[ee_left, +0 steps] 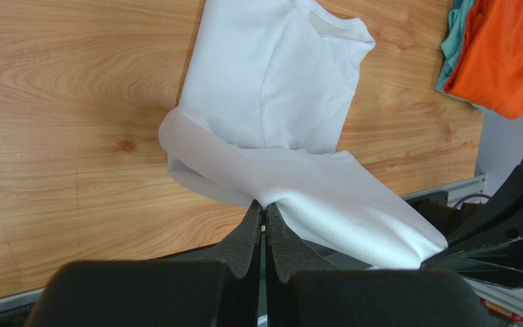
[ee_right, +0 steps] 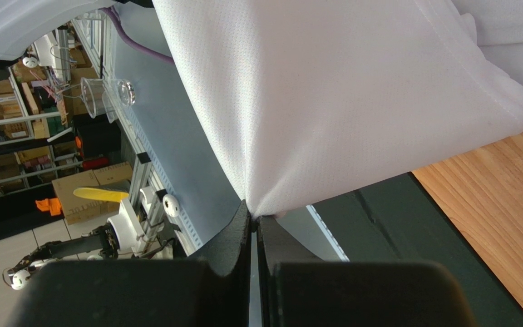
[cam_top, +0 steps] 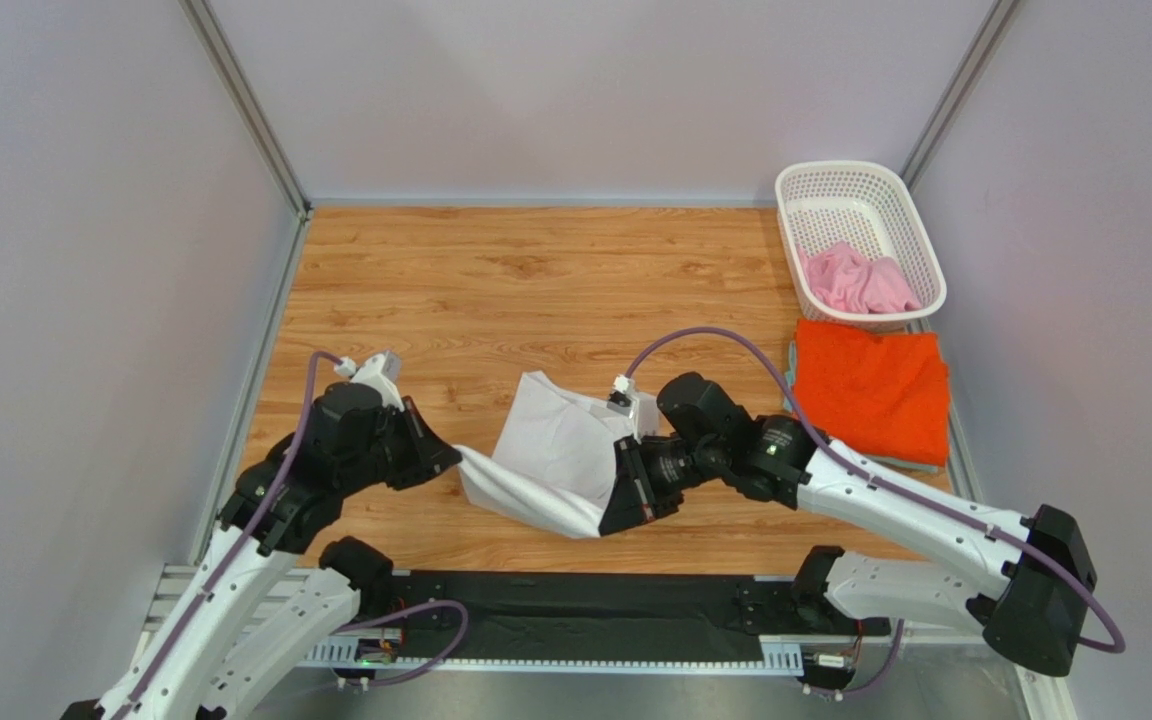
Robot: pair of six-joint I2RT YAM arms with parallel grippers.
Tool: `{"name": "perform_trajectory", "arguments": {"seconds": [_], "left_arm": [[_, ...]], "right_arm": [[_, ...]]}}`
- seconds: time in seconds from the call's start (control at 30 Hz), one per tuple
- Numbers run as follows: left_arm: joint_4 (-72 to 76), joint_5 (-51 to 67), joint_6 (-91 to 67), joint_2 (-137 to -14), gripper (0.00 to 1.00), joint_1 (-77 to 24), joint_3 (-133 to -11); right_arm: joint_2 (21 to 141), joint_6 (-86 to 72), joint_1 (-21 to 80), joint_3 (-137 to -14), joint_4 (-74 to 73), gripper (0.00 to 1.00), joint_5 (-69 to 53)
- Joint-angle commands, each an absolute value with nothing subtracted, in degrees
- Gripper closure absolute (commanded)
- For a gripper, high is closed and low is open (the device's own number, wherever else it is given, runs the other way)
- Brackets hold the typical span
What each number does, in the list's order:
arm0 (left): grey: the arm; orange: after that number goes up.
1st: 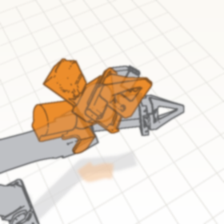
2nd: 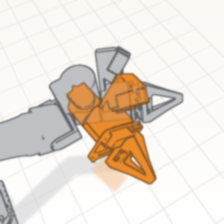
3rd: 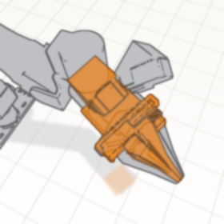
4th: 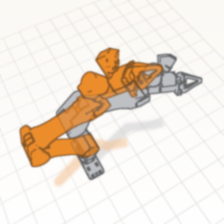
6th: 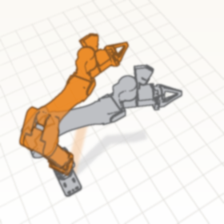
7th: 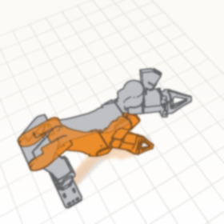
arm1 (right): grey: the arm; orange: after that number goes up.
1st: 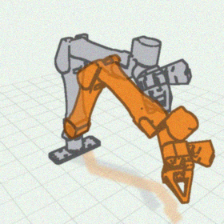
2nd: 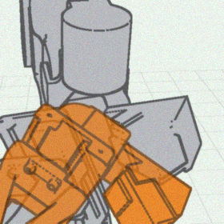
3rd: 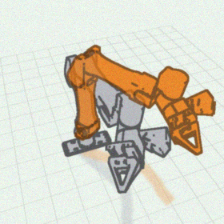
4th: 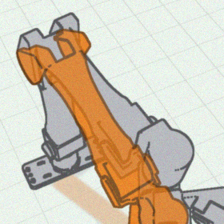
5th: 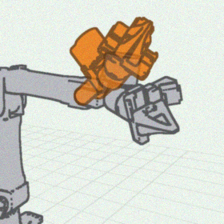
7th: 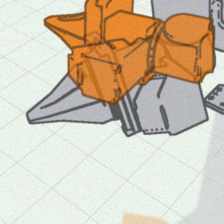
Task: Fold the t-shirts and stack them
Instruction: Fold the tshirt
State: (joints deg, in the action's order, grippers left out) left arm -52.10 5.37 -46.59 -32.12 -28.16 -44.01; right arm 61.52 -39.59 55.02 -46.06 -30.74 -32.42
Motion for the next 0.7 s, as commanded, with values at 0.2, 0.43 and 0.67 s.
{"name": "perform_trajectory", "arguments": {"seconds": [0.2, 0.43, 0.67], "left_arm": [[-43.2, 3.4, -44.7, -40.9, 1.0, -28.3, -46.9], [-38.7, 3.3, -44.2, -45.2, 1.0, -28.3, -48.4], [-35.8, 2.4, -42.6, -51.8, 1.0, -28.3, -51.2]], "right_arm": [[59.8, -41.4, 49.7, -44.2, -30.3, 1.0, -33.4], [59.8, -38.7, 41.9, -44.0, -30.4, 1.0, -34.4], [62.0, -35.9, 36.3, -44.9, -30.3, 1.0, -35.4]]}}
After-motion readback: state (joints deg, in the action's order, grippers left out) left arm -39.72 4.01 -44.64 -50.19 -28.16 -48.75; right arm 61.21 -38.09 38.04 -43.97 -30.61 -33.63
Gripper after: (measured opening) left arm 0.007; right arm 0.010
